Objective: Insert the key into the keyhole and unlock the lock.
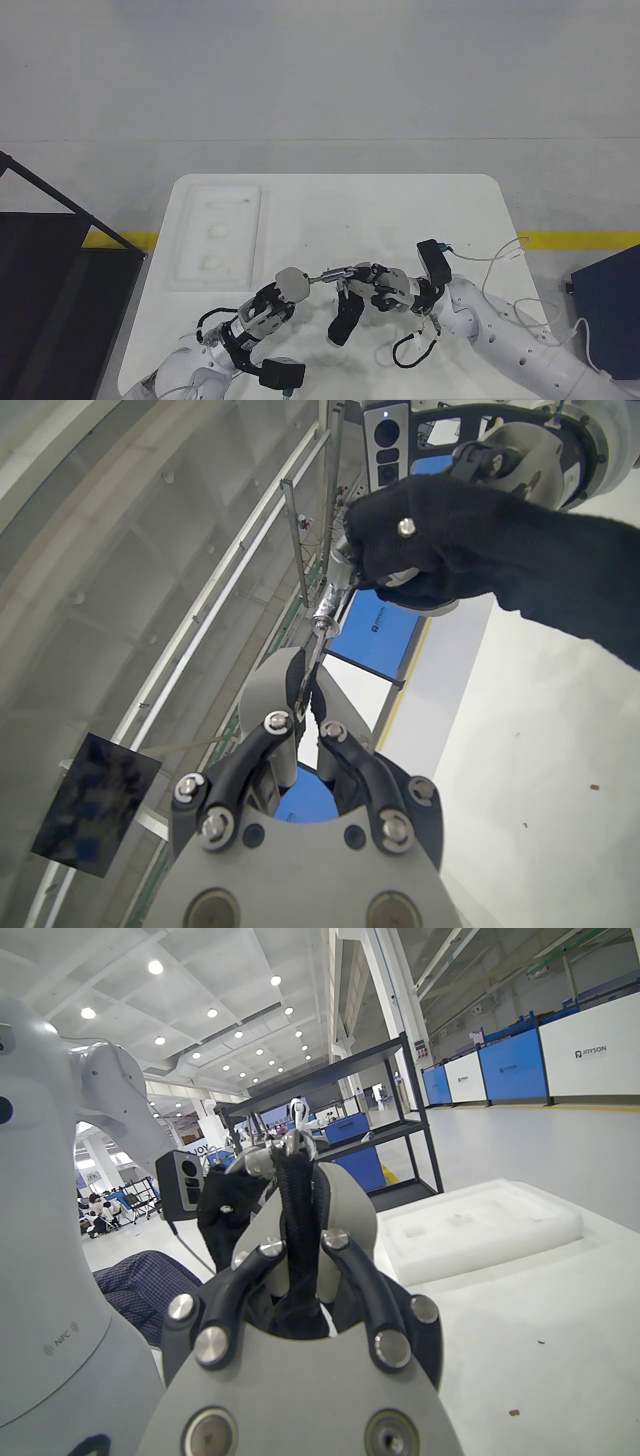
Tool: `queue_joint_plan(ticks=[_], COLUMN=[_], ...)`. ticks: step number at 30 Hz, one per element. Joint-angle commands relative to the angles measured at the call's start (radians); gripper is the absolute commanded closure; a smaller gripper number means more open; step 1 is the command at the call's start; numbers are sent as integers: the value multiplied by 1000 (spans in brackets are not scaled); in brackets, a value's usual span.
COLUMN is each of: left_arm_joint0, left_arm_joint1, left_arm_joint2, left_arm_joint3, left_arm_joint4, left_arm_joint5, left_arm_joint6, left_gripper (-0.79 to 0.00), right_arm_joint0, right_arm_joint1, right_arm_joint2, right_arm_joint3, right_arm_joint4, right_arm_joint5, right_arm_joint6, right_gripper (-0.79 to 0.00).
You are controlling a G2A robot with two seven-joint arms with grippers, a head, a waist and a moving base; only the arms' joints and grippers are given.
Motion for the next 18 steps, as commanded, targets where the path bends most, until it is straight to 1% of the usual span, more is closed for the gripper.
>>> queue_joint_plan(ticks=[1, 3, 9, 12, 13, 18], left_arm_joint0=[-8, -16, -53, -79, -89, -154], left_arm_joint1=[-6, -11, -38, -52, -57, -74], left_arm_joint2=[6, 10, 52, 64, 72, 84], left_arm_joint3=[10, 28, 54, 77, 87, 138], left_arm_joint4=[84, 230, 480, 647, 650, 650], left_arm_joint5=[36, 78, 140, 170, 175, 208], left_arm_joint6=[-19, -47, -160, -226, -239, -232], left_gripper=[0, 0, 0, 0, 0, 0], right_arm_joint0=[-1, -2, -4, -4, -4, -5], right_arm_joint1=[0, 0, 1, 1, 1, 2], right_arm_joint2=[1, 2, 3, 3, 3, 4], right_arm_joint3=[0, -1, -3, -4, -4, -6], right_arm_joint4=[-1, -2, 2, 3, 3, 2], right_arm_joint5=[0, 0, 0, 0, 0, 0], right_arm_joint6=[-1, -1, 0, 0, 0, -4], right_gripper=[0, 0, 0, 0, 0, 0])
